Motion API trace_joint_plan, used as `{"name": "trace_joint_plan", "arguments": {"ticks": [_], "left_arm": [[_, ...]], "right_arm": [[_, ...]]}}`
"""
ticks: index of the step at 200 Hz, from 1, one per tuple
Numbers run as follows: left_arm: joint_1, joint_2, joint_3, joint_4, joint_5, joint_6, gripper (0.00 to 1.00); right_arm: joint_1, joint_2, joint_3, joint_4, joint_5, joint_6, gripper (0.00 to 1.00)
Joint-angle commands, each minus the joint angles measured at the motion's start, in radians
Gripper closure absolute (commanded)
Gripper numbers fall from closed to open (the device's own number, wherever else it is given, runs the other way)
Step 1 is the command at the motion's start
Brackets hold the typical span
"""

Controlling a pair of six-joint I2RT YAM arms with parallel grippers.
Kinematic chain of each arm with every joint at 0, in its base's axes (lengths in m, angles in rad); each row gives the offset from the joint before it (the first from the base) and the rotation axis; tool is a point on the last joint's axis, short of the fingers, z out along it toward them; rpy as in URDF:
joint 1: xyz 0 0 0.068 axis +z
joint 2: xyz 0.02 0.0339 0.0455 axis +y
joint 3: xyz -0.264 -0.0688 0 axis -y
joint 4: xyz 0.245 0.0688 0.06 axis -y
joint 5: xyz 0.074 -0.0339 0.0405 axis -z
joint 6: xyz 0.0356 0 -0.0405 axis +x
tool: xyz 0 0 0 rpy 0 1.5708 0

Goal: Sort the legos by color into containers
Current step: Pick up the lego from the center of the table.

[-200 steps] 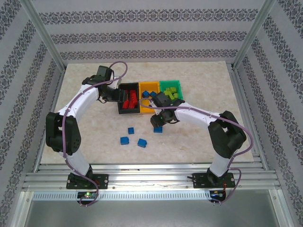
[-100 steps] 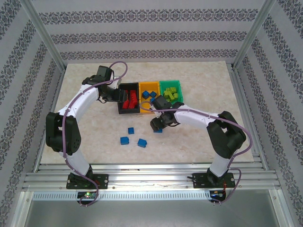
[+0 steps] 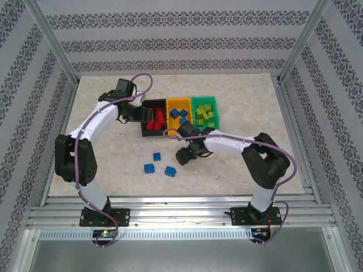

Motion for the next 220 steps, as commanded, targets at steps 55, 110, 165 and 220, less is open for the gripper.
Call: {"name": "trace_joint_plan", "arguments": {"ticks": [55, 110, 165, 220], "left_arm": [[0.008, 0.002, 0.01, -0.008, 0.004, 0.019, 0.38], [0.008, 0.004, 0.011, -0.019, -0.001, 0.024, 0.38], [0.008, 0.004, 0.008, -0.024, -0.008, 0.03, 0.38], [0.008, -0.002, 0.004, -0.024, -0.021, 0.033, 0.38]], "right_arm": [[0.032, 0.085, 0.027, 0.004, 0.045, 0.016, 0.35], [0.048, 0.087, 0.037, 0.019, 0.06, 0.002, 0.55], [0.048, 0.015, 0.053, 0.036, 0.087, -0.009, 0.55], [-0.007, 0.027, 0.226, -0.004, 0.079, -0.055, 0.55]]}}
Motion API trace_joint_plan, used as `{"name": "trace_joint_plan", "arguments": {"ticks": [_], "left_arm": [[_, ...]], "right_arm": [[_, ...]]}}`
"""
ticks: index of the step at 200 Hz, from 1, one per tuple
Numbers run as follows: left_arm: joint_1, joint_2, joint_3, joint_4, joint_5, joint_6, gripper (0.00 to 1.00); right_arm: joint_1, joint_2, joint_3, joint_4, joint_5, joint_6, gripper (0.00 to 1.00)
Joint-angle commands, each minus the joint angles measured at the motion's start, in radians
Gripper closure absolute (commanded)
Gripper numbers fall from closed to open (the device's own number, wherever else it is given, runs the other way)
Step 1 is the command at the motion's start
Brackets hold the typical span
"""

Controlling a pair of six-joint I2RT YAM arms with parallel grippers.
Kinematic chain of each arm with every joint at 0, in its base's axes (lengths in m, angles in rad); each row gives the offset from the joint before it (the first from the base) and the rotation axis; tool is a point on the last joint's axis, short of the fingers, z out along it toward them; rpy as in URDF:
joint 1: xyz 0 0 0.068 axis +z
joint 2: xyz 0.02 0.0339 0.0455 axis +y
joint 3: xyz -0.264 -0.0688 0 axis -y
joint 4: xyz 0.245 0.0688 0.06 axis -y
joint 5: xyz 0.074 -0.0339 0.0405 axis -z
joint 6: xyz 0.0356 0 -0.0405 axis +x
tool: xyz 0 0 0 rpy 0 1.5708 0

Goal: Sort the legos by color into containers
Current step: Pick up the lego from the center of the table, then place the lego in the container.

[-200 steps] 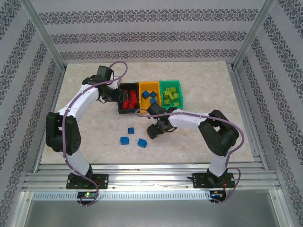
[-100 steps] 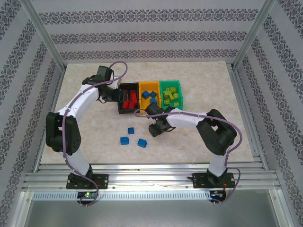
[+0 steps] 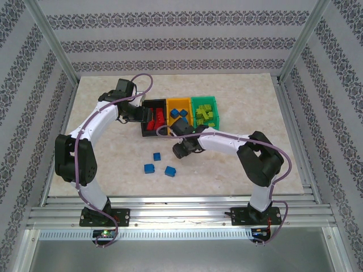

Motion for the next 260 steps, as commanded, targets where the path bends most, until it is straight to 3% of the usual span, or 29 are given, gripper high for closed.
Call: {"name": "trace_joint_plan", "arguments": {"ticks": [1, 82, 116, 151, 260], "left_arm": [[0.008, -0.002, 0.003, -0.022, -0.019, 0.029, 0.38], [0.008, -0.008, 0.001, -0.026, -0.046, 0.035, 0.38], [0.008, -0.013, 0.001, -0.025, -0.05, 0.036, 0.38], [0.008, -0.019, 0.0, -0.021, -0.05, 0.035, 0.38], [0.008, -0.021, -0.003, -0.024, -0.057, 0.038, 0.38]], "right_arm": [[-0.036, -0.02, 0.103, -0.015, 0.002, -0.031, 0.55], [-0.158, 0.127, 0.423, -0.053, -0.047, -0.056, 0.52], [-0.177, 0.197, 0.501, -0.079, -0.048, -0.069, 0.43], [-0.173, 0.186, 0.474, -0.075, -0.056, -0.063, 0.34], [-0.107, 0.028, 0.244, -0.056, -0.044, -0.071, 0.33]]}}
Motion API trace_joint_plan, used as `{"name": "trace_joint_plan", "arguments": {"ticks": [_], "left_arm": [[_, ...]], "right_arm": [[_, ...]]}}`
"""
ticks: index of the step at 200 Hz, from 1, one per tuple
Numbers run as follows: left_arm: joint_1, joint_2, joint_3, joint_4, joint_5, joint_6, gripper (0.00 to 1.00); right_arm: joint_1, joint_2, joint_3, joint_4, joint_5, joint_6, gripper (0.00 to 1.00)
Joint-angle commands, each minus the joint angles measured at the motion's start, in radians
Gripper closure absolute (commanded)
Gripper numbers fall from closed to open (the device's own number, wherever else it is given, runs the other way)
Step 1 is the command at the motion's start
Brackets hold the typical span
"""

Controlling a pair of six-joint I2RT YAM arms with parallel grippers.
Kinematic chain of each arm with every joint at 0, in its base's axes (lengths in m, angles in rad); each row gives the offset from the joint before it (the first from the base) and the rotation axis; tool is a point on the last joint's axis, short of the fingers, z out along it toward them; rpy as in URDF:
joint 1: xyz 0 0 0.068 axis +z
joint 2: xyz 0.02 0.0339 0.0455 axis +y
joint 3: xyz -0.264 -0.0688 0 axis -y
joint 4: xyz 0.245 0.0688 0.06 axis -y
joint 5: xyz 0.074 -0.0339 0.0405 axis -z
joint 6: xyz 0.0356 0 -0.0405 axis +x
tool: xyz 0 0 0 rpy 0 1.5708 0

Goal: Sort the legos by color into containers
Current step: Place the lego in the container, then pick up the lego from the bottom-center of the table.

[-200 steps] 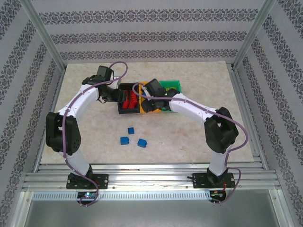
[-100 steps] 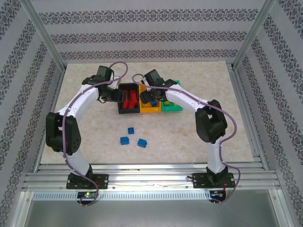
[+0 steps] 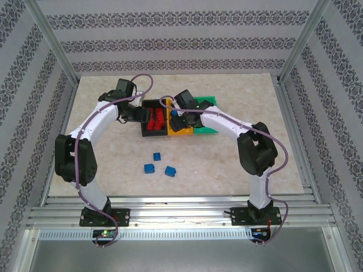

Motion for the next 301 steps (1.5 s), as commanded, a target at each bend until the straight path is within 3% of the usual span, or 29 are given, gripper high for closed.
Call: {"name": "trace_joint_plan", "arguments": {"ticks": [1, 38, 142, 301], "left_arm": [[0.008, -0.021, -0.002, -0.023, -0.009, 0.02, 0.38], [0.008, -0.019, -0.006, -0.017, 0.009, 0.013, 0.38], [0.008, -0.022, 0.004, -0.022, 0.019, 0.013, 0.38], [0.008, -0.02, 0.0, -0.03, -0.01, 0.024, 0.38]], "right_arm": [[0.036, -0.075, -0.068, -0.002, 0.009, -0.015, 0.33], [0.089, -0.127, -0.164, -0.013, 0.059, -0.026, 0.33], [0.149, -0.212, -0.31, 0.006, -0.031, 0.01, 0.33], [0.322, -0.28, -0.466, 0.029, -0.031, 0.041, 0.33]]}}
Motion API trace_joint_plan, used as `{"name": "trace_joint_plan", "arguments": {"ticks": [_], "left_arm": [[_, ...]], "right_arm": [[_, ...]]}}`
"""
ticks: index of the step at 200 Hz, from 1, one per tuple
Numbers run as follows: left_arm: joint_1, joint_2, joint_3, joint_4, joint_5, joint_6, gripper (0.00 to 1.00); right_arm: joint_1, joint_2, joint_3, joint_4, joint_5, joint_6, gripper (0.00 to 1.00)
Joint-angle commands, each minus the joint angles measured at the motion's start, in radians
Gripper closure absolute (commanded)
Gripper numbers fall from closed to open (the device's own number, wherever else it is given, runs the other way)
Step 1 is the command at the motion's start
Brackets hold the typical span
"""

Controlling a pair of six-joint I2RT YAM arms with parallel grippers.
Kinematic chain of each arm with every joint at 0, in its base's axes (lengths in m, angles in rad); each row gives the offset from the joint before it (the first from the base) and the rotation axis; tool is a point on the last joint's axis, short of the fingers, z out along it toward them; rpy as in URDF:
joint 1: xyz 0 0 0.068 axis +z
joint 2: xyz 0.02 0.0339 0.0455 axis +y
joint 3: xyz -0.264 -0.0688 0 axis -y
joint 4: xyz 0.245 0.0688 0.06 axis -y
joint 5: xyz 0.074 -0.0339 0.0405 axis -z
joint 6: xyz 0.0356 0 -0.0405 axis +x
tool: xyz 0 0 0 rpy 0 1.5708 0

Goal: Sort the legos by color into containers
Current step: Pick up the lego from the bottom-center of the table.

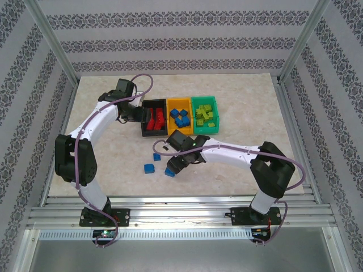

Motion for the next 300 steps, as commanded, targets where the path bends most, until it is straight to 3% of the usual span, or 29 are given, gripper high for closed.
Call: {"name": "trace_joint_plan", "arguments": {"ticks": [1, 38, 168, 192, 224, 300], "left_arm": [[0.008, -0.02, 0.001, -0.029, -0.009, 0.021, 0.38], [0.009, -0.016, 0.0, -0.028, -0.008, 0.02, 0.38], [0.008, -0.016, 0.001, -0.031, -0.001, 0.018, 0.38], [0.008, -0.018, -0.001, -0.031, -0.011, 0.022, 0.38], [0.008, -0.016, -0.002, -0.031, -0.01, 0.021, 0.38], [0.008, -0.013, 0.002, -0.031, 0.006, 0.019, 0.38]], "right_arm": [[0.019, -0.025, -0.036, 0.006, -0.017, 0.008, 0.33], [0.071, -0.022, -0.048, 0.023, -0.015, -0.028, 0.32], [0.101, 0.151, 0.069, 0.048, -0.032, -0.029, 0.33], [0.101, 0.182, 0.087, 0.045, -0.056, -0.033, 0.42], [0.101, 0.172, 0.067, 0.062, -0.046, -0.041, 0.63], [0.096, 0.163, 0.102, 0.045, -0.047, -0.045, 0.66]]}}
